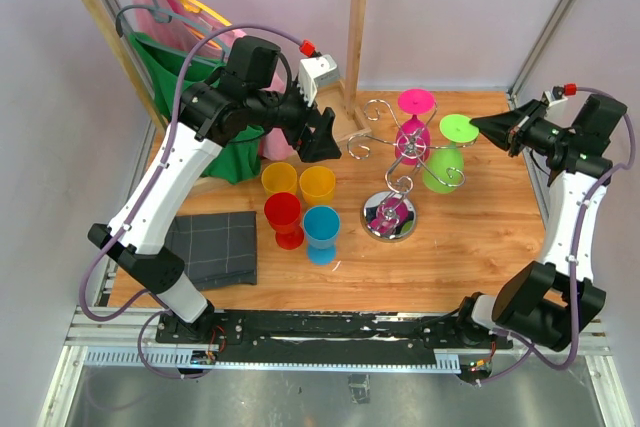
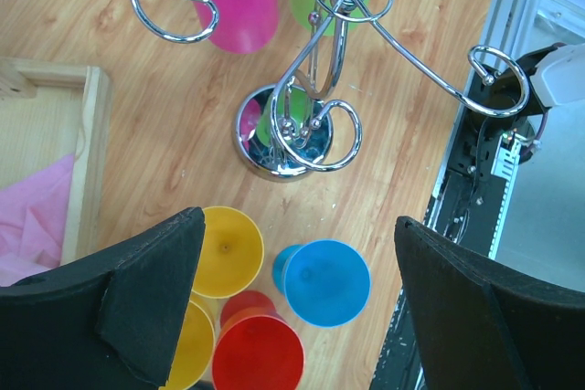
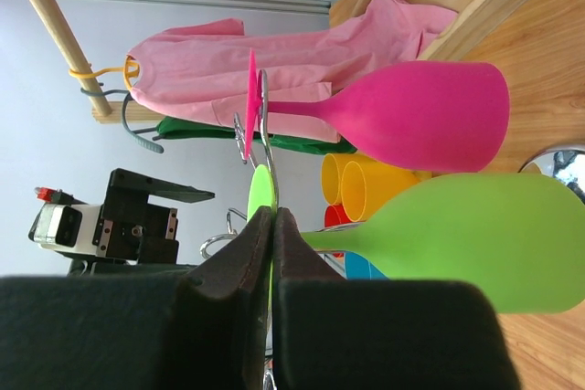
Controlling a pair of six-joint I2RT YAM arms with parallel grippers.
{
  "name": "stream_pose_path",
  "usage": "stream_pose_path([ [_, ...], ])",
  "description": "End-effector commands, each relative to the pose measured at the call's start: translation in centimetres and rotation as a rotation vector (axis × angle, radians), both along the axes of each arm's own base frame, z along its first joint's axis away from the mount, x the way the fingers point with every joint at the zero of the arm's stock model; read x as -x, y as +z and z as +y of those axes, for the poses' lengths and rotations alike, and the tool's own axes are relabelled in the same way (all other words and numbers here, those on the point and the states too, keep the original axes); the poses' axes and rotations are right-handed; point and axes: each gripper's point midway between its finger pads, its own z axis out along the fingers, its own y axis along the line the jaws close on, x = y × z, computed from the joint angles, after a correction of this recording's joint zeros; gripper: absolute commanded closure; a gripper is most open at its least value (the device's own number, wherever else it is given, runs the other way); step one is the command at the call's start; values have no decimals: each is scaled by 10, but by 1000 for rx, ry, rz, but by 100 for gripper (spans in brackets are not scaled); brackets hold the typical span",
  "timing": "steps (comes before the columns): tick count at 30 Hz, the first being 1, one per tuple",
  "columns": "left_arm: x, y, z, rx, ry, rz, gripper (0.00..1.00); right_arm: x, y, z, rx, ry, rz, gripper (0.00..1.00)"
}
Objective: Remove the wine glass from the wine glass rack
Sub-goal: Pick up the wine glass from the wine rack.
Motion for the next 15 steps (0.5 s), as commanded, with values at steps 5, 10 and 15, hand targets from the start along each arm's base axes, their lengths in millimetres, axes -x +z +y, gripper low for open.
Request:
stream_pose_path([
  [5,-3,4,0,12,-8,-21,10,13,22,-3,16,-17,-68,100],
  [10,-2,4,0,14,-10,-20,11,15,19,-10,19,-57,-55,99],
  [15,-1,4,0,16,-11,-16,10,16,17,-14,24,-83,-44,100],
])
